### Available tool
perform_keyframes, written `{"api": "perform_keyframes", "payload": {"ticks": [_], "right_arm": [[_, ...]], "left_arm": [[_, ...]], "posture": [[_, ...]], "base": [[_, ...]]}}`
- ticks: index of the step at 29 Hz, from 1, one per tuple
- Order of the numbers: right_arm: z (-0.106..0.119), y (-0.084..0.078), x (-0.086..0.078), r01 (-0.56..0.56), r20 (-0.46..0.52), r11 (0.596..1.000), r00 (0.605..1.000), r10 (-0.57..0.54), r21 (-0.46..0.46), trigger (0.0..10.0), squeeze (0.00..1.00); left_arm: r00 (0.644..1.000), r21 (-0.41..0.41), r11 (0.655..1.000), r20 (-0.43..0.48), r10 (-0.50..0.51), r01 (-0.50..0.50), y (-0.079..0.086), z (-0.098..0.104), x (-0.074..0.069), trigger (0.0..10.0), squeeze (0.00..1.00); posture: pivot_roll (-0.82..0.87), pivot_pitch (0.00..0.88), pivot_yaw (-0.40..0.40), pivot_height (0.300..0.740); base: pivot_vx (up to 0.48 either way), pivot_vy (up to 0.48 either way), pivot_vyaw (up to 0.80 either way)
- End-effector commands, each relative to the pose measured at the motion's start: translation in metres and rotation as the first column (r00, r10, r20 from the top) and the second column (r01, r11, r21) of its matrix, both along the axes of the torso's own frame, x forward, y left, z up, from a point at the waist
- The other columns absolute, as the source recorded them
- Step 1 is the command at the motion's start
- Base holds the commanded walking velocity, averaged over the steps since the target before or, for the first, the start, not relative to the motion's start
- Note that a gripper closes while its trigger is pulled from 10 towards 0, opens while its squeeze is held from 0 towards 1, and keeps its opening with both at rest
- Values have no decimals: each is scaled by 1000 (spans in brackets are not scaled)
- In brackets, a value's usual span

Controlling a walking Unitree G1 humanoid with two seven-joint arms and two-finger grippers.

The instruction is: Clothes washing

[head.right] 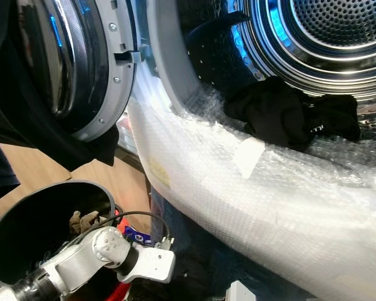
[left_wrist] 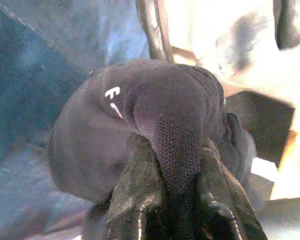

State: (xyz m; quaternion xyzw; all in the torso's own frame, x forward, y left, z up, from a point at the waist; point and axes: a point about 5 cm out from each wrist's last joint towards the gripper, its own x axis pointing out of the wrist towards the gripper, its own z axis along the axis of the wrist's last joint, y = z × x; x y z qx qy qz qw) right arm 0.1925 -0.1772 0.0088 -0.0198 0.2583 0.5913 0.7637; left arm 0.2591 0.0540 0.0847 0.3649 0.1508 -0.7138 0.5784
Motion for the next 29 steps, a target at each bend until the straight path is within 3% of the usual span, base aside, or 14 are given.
{"api": "perform_keyframes", "payload": {"ticks": [1, 4, 10, 20, 21, 22, 25, 29], "right_arm": [[3, 2, 6, 55, 4, 998, 998, -55, 24, 10000, 0], [4, 7, 12, 139, -3, 988, 990, -139, 68, 10000, 0], [-12, 21, -2, 146, -59, 988, 988, -143, 56, 10000, 0], [-12, 21, -2, 152, -60, 987, 987, -149, 54, 10000, 0], [-17, 18, 2, 230, -53, 973, 972, -228, 24, 10000, 0], [-22, 10, 11, 362, -38, 932, 932, -361, -5, 10000, 0], [-18, 1, 22, 483, -17, 875, 875, -483, 19, 10000, 0], [-16, -2, 25, 526, -12, 850, 850, -526, 21, 10000, 0]], "left_arm": [[998, 4, 1000, 49, -29, 29, -5, 5, 4, 0, 0], [997, -5, 999, 46, -54, 55, -11, 5, 3, 0, 0], [999, -88, 996, 43, -15, 19, -24, 4, 0, 0, 0], [999, -88, 996, 44, -16, 20, -24, 4, 1, 0, 0], [999, -124, 992, 34, -7, 12, -31, 7, 1, 0, 0], [1000, -176, 984, 18, -9, 12, -41, 12, -1, 0, 0], [1000, -246, 969, -23, -11, 5, -51, 18, -6, 0, 0], [999, -293, 956, -50, -16, 1, -57, 22, -9, 0, 0]], "posture": [[81, 0, -20, 740], [84, 0, -24, 740], [73, 0, -13, 740], [73, 0, -13, 740], [62, 0, -6, 740], [60, 0, -8, 740], [42, 0, 2, 740], [42, 0, -2, 740]], "base": [[0, 0, 0], [0, 0, 0], [0, 0, 0], [0, 0, 0], [0, 0, 0], [0, 0, 0], [0, 0, 0], [0, 0, 0]]}}
